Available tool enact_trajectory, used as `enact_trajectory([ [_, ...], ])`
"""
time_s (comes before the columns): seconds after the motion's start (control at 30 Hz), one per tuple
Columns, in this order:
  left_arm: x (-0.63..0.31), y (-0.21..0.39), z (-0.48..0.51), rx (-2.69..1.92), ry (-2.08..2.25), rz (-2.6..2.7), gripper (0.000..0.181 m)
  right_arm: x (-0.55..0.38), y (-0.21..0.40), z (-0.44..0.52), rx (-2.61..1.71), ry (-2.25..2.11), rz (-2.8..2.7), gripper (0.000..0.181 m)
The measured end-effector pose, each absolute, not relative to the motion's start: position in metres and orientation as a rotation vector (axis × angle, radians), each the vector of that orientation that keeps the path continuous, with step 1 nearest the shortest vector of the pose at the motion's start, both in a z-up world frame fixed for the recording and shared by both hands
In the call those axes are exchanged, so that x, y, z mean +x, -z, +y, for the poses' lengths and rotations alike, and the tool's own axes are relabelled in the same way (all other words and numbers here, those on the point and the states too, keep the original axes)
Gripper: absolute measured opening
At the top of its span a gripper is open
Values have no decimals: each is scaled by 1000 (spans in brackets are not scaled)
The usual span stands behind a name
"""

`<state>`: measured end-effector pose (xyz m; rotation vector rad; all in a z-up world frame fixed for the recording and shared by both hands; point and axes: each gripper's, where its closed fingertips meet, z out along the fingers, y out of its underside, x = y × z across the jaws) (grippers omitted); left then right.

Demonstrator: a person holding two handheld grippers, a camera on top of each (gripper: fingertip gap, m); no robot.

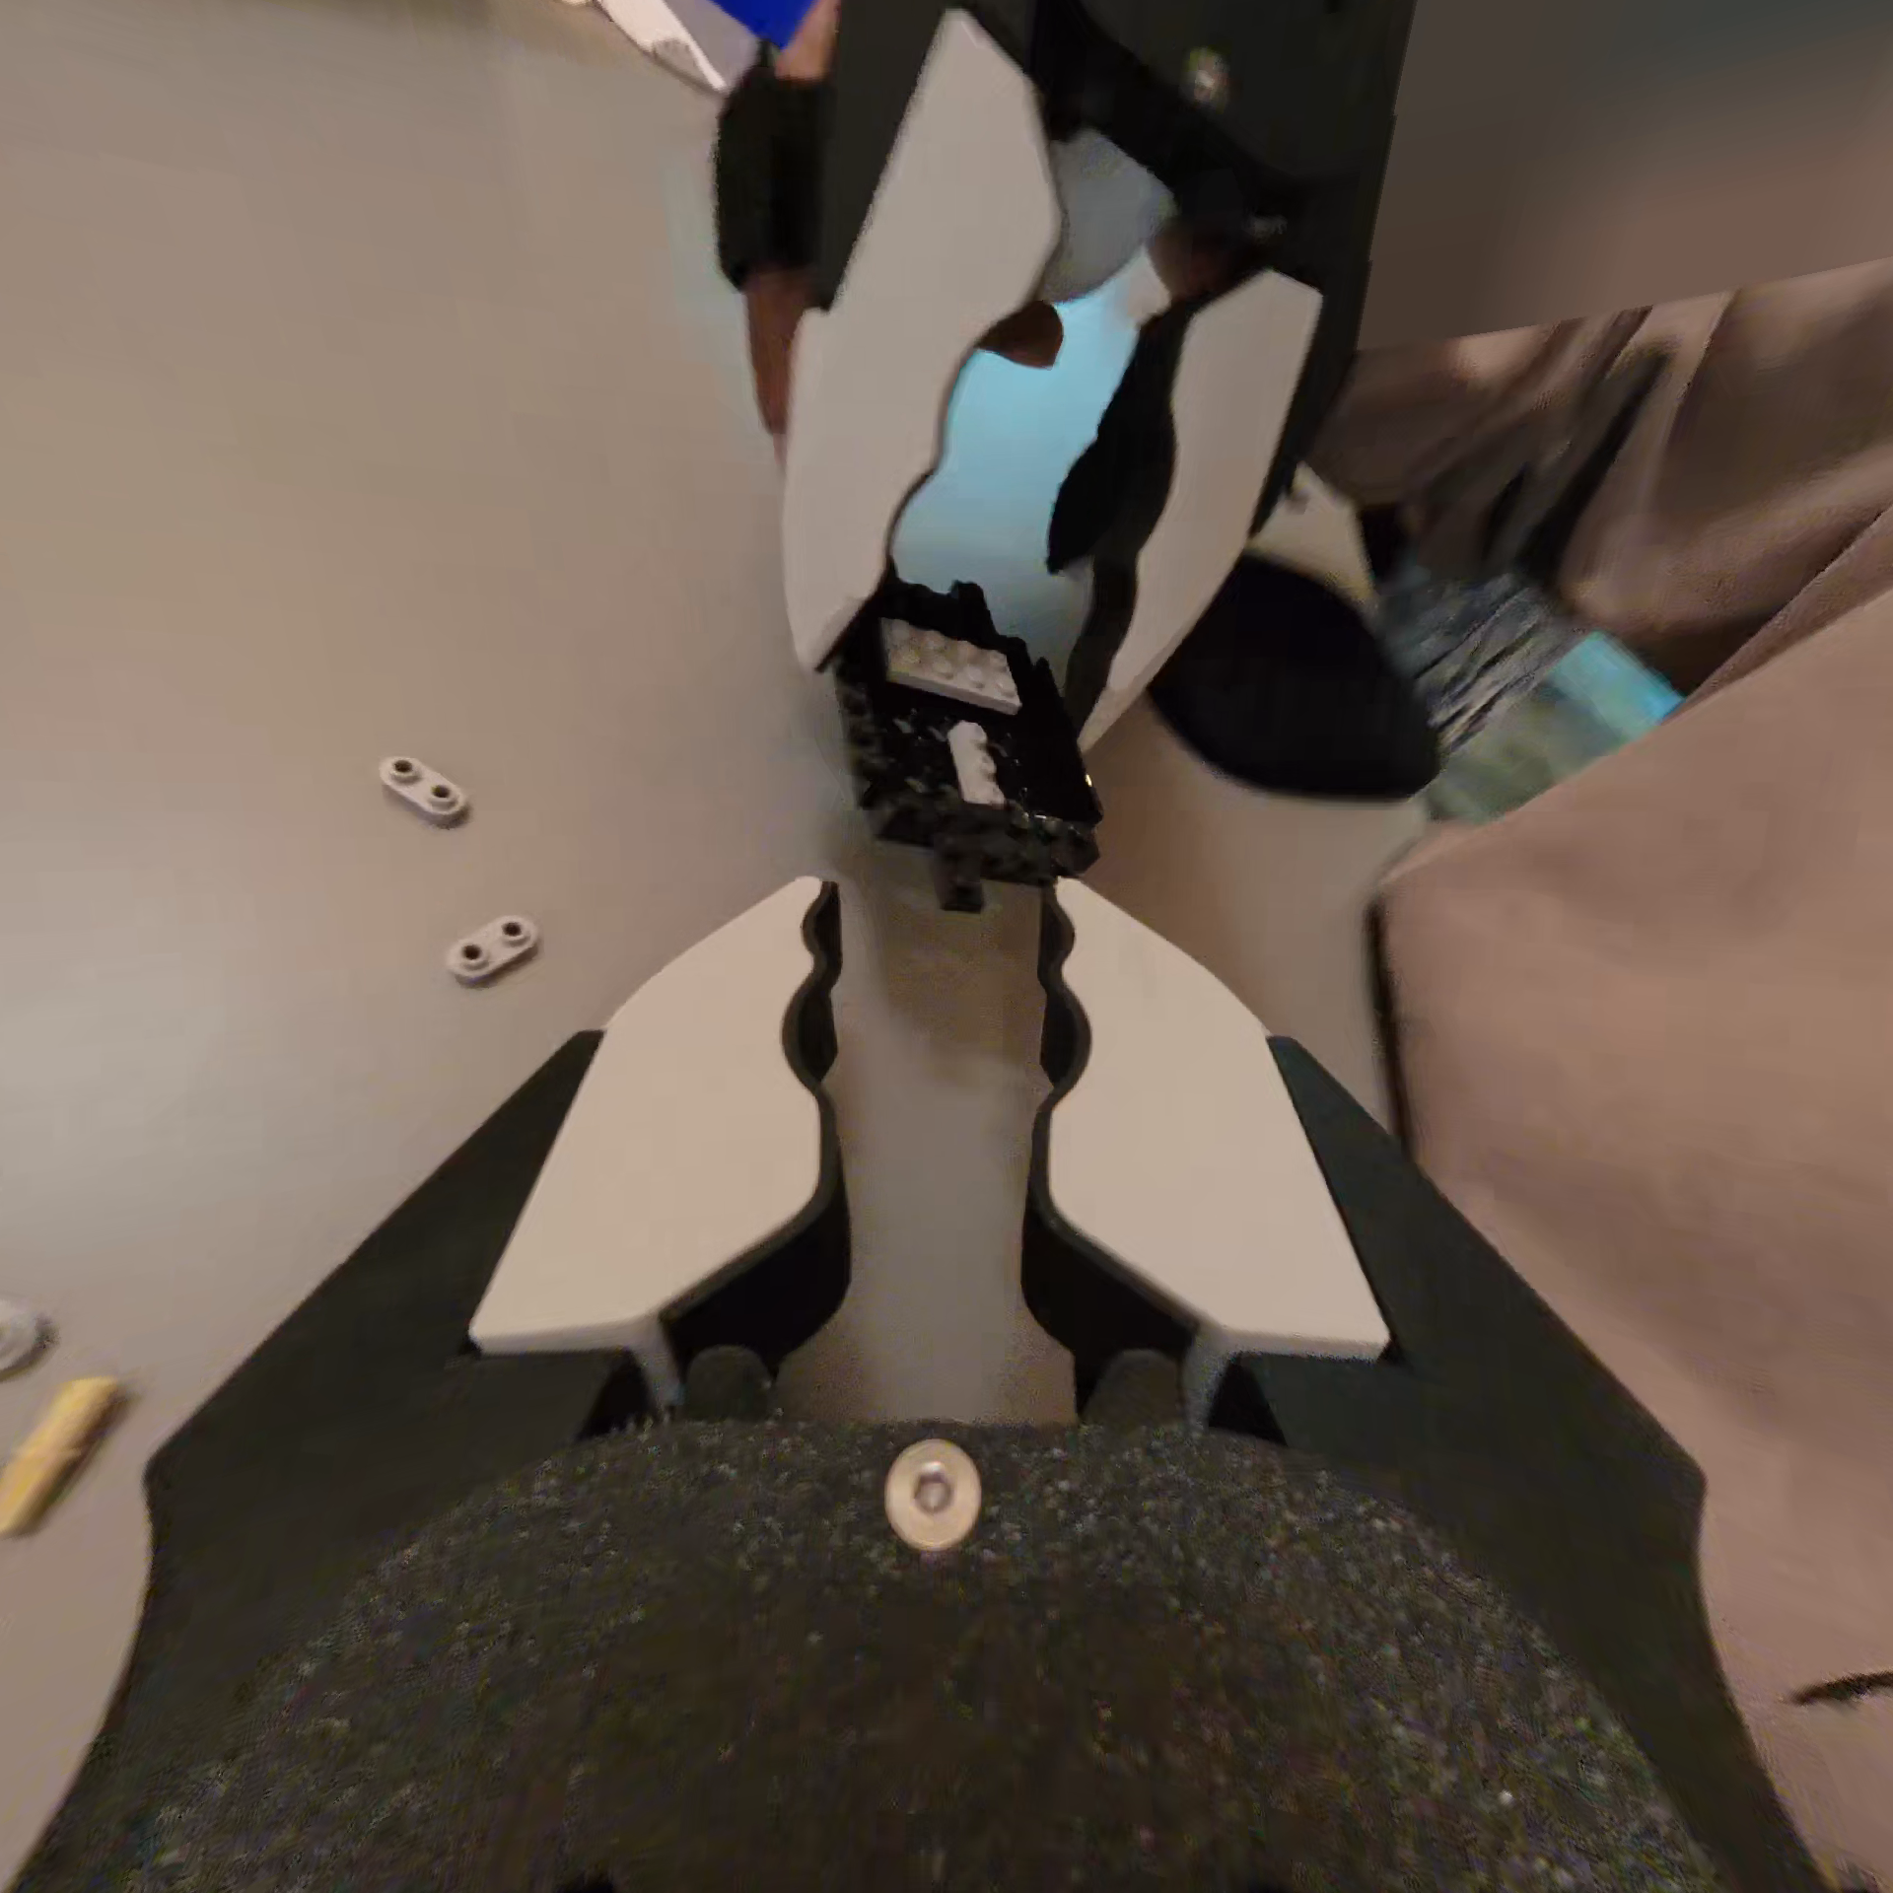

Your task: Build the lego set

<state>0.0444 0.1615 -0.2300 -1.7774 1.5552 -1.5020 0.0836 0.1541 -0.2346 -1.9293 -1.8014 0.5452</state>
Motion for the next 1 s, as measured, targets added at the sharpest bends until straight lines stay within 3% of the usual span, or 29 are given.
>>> enact_trajectory([
  [0.3,52,191,140,-1904,2187,1169,21,86,205,142,-1800,-452,-2054,58],
  [0.8,52,200,110,-2058,2419,1292,27,66,209,110,-1583,-536,-2327,58],
  [1.0,52,207,106,-2158,2465,1220,12,57,217,102,-1493,-531,-2448,58],
])
